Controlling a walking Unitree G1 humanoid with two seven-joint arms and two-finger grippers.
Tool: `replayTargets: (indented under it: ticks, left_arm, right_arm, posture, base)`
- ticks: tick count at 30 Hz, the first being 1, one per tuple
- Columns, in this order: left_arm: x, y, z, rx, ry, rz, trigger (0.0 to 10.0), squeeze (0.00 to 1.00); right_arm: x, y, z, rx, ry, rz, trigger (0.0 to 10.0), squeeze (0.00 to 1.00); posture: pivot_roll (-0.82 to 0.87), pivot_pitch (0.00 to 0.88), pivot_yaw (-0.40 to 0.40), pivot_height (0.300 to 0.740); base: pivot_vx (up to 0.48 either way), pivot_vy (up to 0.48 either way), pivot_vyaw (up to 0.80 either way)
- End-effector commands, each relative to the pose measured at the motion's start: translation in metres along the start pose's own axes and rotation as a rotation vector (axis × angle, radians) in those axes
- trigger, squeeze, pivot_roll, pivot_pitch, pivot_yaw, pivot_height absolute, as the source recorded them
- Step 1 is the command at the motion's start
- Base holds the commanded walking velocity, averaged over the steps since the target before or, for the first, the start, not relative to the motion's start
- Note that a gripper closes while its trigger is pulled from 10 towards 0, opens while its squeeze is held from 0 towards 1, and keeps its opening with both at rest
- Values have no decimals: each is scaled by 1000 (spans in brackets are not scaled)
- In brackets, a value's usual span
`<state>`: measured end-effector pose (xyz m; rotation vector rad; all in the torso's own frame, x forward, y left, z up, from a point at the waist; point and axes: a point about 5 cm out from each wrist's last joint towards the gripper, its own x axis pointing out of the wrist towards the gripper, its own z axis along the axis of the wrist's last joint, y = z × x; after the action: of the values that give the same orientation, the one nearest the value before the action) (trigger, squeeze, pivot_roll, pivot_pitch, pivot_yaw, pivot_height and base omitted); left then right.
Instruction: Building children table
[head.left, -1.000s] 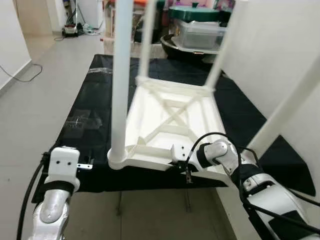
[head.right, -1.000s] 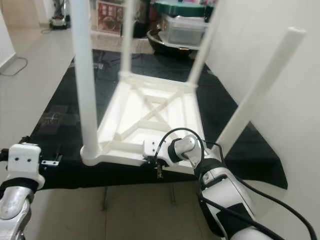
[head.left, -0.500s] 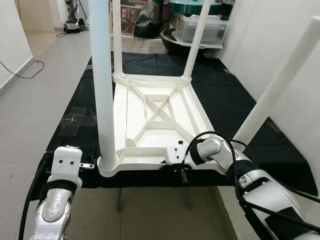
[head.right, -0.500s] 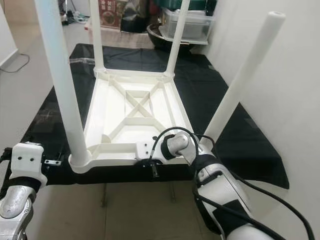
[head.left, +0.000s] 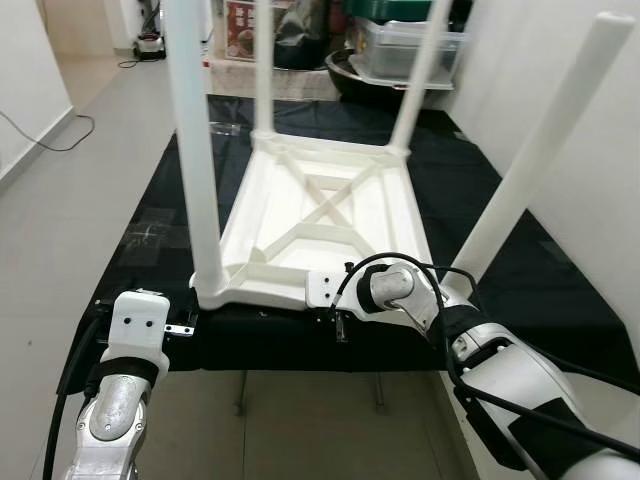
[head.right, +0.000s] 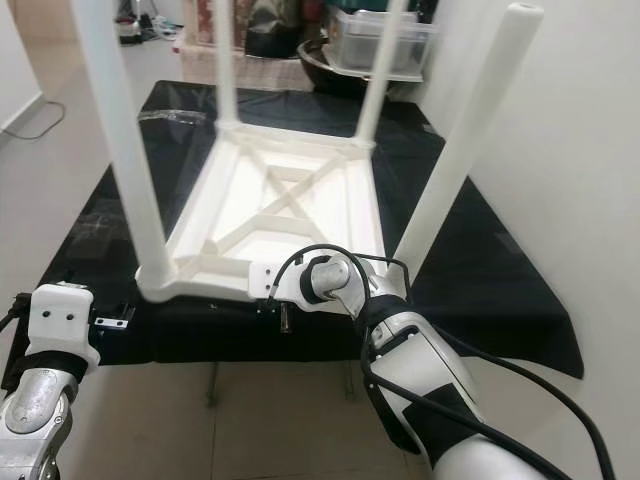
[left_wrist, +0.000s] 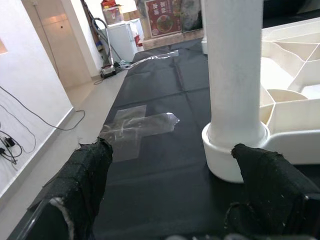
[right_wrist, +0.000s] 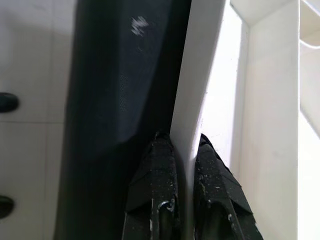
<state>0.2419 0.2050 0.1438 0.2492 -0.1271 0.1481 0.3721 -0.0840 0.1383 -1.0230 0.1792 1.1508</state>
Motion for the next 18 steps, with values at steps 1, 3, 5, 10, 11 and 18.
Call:
replayTargets:
  ticks: [1,3,5,10,11,18]
  left_arm:
    - [-1,-3,-4,-5,13,-5,10000,0]
    - [-1,-3,-4,-5,13,-5,10000,0]
    - [-1,-3,-4,-5,14,-7,10000,0]
    - [0,-4,-4,-5,15,-13,10000,0]
    - [0,-4,-5,-6,15,-15,10000,0]
    - [0,-4,-5,-3,17,-17,10000,0]
  right_arm:
    - [-17,-45,35,-182,-79,-213,0,0]
    - [-17,-45,34,-188,-76,-216,0,0]
    - [-19,-44,34,-204,-83,-199,0,0]
    - [-21,-37,34,-304,-119,-127,0,0]
    - [-21,-35,34,-352,-106,-114,0,0]
    - [-21,-33,42,-532,-115,-74,0,0]
  posture:
    - [90,0,-119,740]
    - [90,0,-119,740]
    - [90,0,-119,740]
    - [87,0,-113,740]
    - [87,0,-113,740]
    - [87,0,-113,740]
  base:
    - [0,0,0]
    - [0,0,0]
    - [0,0,0]
    - [0,0,0]
    - [0,0,0]
    - [0,0,0]
